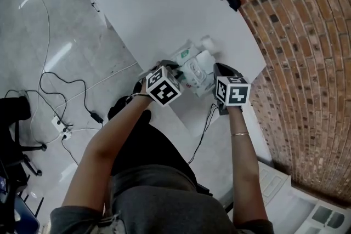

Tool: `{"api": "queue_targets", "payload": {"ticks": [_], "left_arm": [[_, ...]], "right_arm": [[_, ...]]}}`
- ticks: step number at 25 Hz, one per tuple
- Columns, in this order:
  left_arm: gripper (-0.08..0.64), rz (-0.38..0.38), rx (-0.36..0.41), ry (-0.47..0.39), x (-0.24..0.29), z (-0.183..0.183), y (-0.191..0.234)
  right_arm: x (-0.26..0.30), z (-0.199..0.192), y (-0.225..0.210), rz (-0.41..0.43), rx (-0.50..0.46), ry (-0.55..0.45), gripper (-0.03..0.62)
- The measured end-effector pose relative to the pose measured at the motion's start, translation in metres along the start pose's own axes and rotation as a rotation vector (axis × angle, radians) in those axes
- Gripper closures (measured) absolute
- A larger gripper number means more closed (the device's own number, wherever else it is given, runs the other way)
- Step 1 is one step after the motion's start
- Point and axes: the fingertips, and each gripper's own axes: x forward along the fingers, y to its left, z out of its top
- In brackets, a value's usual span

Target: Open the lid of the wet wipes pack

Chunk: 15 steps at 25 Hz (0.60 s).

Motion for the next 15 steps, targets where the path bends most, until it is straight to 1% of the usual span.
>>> {"api": "queue_targets", "payload": {"ticks": [6, 10, 15], "left_arm": [[0.473, 0.016, -0.045, -0.031, -0.021, 0.003, 0.010], [0.489, 0.026, -0.056, -0.059, -0.032, 0.010, 0.014], [0.499, 0.030, -0.031, -0.084, -0.041, 0.022, 0.016]], "right_arm": [[-0.026, -0.003, 0.018, 0.065, 0.194, -0.108, 0.583], [-0.039, -0.005, 0.031, 0.070, 0.256, -0.167, 0.583], [-0.055, -0.003, 0.046, 0.074, 0.340, -0.238, 0.583]]}}
